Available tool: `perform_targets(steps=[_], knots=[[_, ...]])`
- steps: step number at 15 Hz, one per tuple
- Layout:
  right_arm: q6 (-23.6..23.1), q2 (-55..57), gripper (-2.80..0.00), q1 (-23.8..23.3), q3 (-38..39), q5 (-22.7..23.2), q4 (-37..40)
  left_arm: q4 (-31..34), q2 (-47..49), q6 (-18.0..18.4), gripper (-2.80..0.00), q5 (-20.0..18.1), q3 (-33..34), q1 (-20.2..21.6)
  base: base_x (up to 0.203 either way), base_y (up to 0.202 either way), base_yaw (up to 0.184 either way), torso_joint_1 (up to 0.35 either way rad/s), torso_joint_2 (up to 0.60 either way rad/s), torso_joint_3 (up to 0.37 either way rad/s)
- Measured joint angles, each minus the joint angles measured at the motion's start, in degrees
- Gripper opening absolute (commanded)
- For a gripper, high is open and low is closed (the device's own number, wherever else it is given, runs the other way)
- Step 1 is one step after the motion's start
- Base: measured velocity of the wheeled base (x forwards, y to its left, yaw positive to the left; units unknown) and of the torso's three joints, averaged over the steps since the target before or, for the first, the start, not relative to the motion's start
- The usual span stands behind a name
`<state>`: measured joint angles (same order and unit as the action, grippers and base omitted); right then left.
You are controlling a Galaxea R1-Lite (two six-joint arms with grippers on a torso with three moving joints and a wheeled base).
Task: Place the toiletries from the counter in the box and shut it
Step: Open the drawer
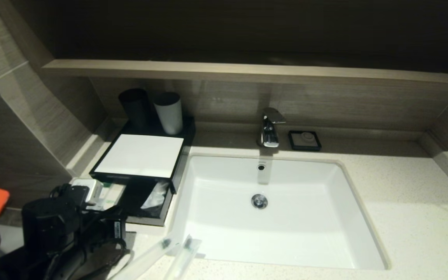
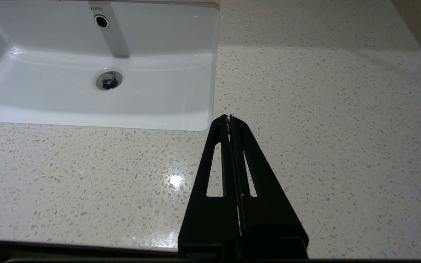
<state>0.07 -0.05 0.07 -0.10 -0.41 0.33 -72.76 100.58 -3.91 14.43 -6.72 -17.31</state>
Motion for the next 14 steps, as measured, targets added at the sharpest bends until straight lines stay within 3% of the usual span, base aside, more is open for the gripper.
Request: perform_targets(steps=[14], knots=[[0.0,0.0,-2.80,0.0,0.0,0.0,0.0,4.9,-3.8,-0.3,-2.80,-0.1,1.7,-0.1,0.000,0.000,0.000,0.000,0.00,0.000]])
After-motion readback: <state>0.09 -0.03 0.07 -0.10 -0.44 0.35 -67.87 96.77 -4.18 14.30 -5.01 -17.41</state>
